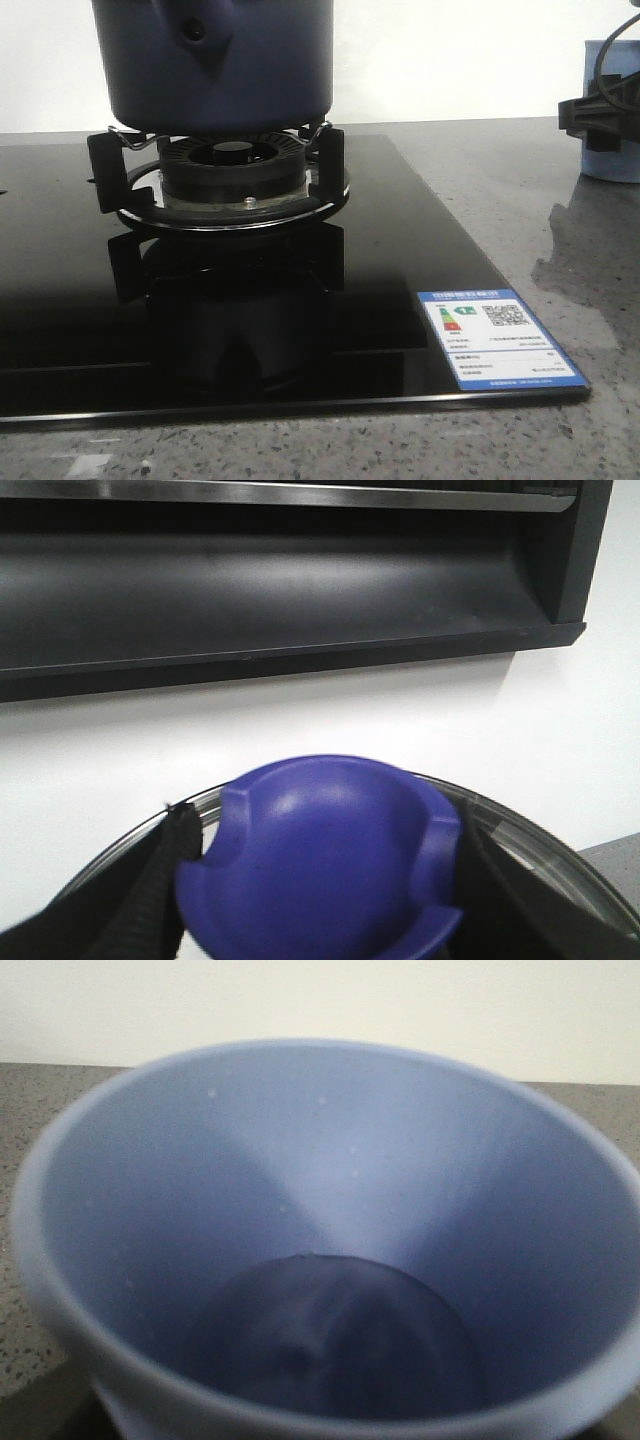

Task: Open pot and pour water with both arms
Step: 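Lift the blue cup with the right gripper and carry it toward the pot, then tilt the cup over the open pot with the right gripper to pour water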

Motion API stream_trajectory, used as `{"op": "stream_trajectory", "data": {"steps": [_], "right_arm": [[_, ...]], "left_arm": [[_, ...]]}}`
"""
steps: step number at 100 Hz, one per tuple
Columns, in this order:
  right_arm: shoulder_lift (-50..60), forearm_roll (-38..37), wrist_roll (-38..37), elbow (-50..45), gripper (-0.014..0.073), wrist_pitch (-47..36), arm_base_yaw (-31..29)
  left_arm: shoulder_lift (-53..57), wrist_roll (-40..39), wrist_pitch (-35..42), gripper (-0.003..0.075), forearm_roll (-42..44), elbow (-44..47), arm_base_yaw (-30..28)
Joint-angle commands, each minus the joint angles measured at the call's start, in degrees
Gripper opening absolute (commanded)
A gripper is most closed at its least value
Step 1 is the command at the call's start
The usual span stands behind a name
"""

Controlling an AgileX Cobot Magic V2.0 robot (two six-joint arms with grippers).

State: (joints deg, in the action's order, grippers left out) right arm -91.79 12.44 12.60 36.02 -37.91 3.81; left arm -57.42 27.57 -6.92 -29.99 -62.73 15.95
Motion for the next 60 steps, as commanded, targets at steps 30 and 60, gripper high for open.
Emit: {"op": "stream_trajectory", "data": {"steps": [30, 60], "right_arm": [[10.8, -4.1, 0.3, 3.3, 0.0264, 5.0, 2.7], [18.9, -8.5, 0.3, 15.3, 0.0264, 27.4, 7.5]], "left_arm": [[1.2, 0.0, 5.7, 0.0316, -0.8, -2.2, -0.2], [1.2, 0.0, 5.7, 0.0316, -0.8, -2.2, -0.2]]}}
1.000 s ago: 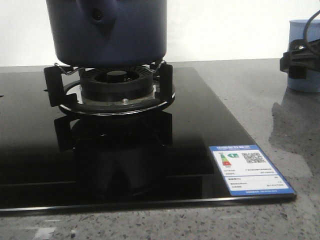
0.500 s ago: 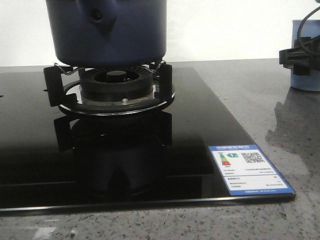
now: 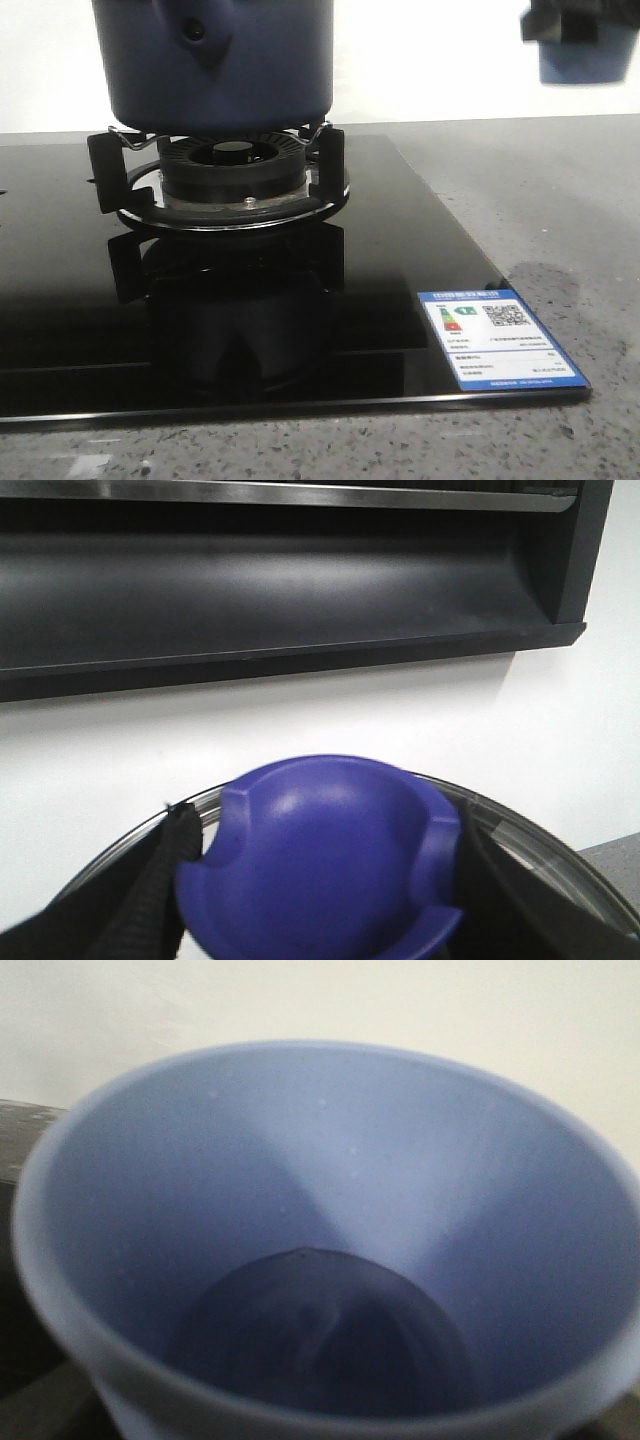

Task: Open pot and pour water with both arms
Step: 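Tilt the cup over the open pot with the right gripper to pour water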

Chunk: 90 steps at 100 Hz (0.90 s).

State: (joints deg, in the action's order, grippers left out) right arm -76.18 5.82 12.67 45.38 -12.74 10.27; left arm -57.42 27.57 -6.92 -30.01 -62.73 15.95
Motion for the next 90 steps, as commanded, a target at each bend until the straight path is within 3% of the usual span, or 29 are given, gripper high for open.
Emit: {"op": "stream_trajectory", "data": {"steps": [1, 21, 49, 90], "right_arm": [[3.3, -2.0, 0.2, 6.9, 0.0264, 3.6, 1.1], [3.1, -5.8, 0.2, 18.7, 0.0264, 18.3, 5.2], [1.2, -16.0, 0.2, 26.6, 0.0264, 24.4, 13.1], [-7.6, -42.3, 0.2, 37.1, 0.0264, 36.8, 22.7]], "left_arm": [[1.2, 0.0, 5.7, 0.0316, -0.8, -2.2, -0.2], [1.2, 0.0, 5.7, 0.0316, -0.8, -2.2, -0.2], [0.3, 0.0, 5.7, 0.0316, -0.8, -2.2, -0.2], [-0.7, 0.0, 5.5, 0.0316, -0.8, -2.2, -0.2]]}}
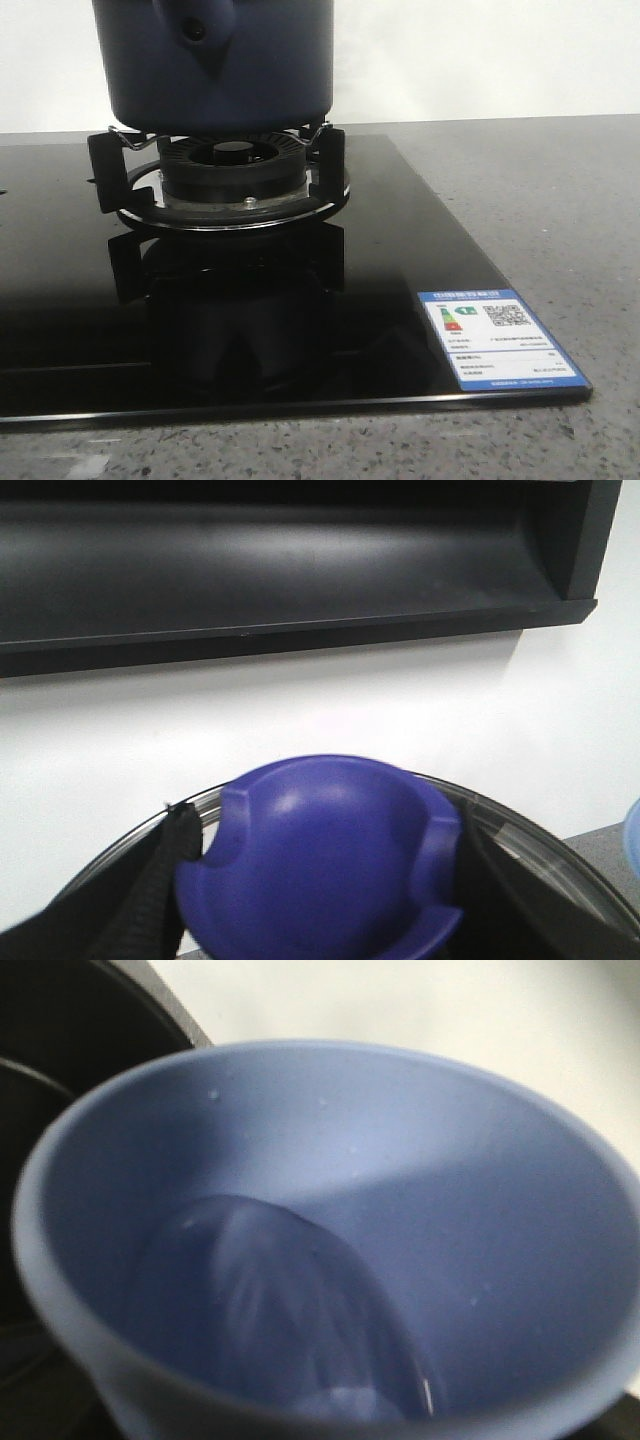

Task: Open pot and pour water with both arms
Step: 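Tilt the cup over the open pot with the right gripper to pour water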

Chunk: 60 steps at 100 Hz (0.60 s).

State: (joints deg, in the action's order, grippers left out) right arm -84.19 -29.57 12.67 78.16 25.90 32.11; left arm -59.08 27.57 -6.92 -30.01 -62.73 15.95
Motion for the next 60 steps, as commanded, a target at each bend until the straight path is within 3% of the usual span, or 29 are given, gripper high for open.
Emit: {"op": "stream_trajectory", "data": {"steps": [1, 19, 38, 60], "right_arm": [[0.2, -7.2, 0.2, 4.5, 0.0264, -1.7, 1.0], [-3.1, -11.5, 0.2, 7.6, 0.0264, -0.1, 1.5], [-4.8, -21.1, 0.2, 7.9, 0.0264, -0.4, 1.5], [-4.9, -29.3, 0.2, 7.9, 0.0264, -5.9, 1.5]], "left_arm": [[1.0, 0.0, 5.5, 0.0316, -0.8, -2.2, -0.2], [1.0, 0.0, 5.5, 0.0316, -0.8, -2.2, -0.2], [1.0, 0.0, 5.5, 0.0316, -0.8, -2.2, -0.2], [1.0, 0.0, 5.5, 0.0316, -0.8, -2.2, -0.2]]}}
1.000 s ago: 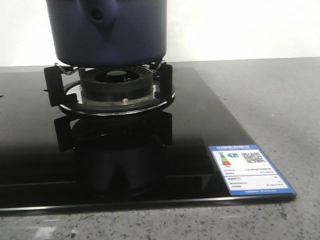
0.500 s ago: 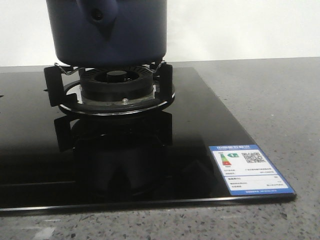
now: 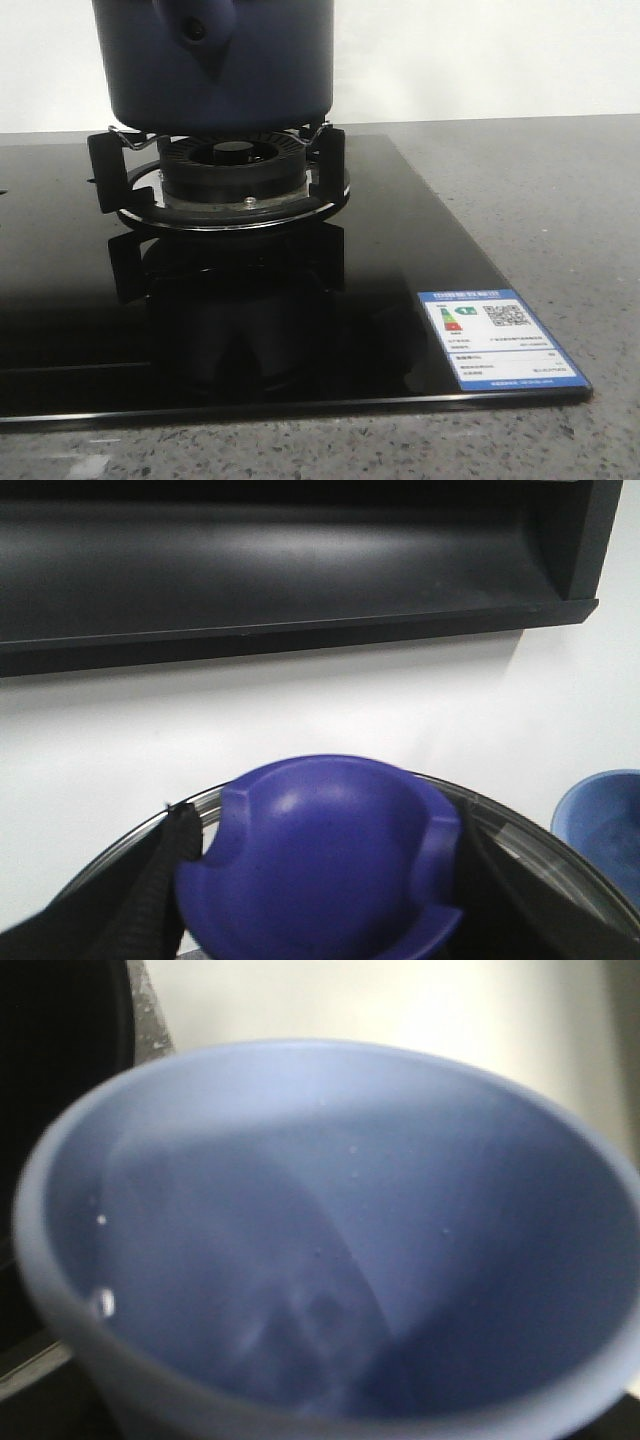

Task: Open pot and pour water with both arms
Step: 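Tilt the cup over the open pot with the right gripper to pour water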

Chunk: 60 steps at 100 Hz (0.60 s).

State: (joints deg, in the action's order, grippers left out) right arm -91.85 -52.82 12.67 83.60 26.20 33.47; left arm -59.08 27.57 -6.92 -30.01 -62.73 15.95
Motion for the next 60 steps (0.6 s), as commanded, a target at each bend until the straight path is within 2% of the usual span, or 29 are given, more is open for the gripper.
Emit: {"op": "stream_trajectory", "data": {"steps": [1, 33, 60], "right_arm": [[2.8, -6.5, 0.2, 2.5, 0.0264, -6.5, 0.1], [2.8, -19.8, 0.2, 2.5, 0.0264, -8.6, 0.1], [2.8, -25.5, 0.2, 2.5, 0.0264, -10.4, 0.1]], "left_arm": [[1.0, 0.0, 5.5, 0.0316, -0.8, -2.2, -0.2], [1.0, 0.0, 5.5, 0.0316, -0.8, -2.2, -0.2], [1.0, 0.0, 5.3, 0.0316, -0.8, -2.2, -0.2]]}}
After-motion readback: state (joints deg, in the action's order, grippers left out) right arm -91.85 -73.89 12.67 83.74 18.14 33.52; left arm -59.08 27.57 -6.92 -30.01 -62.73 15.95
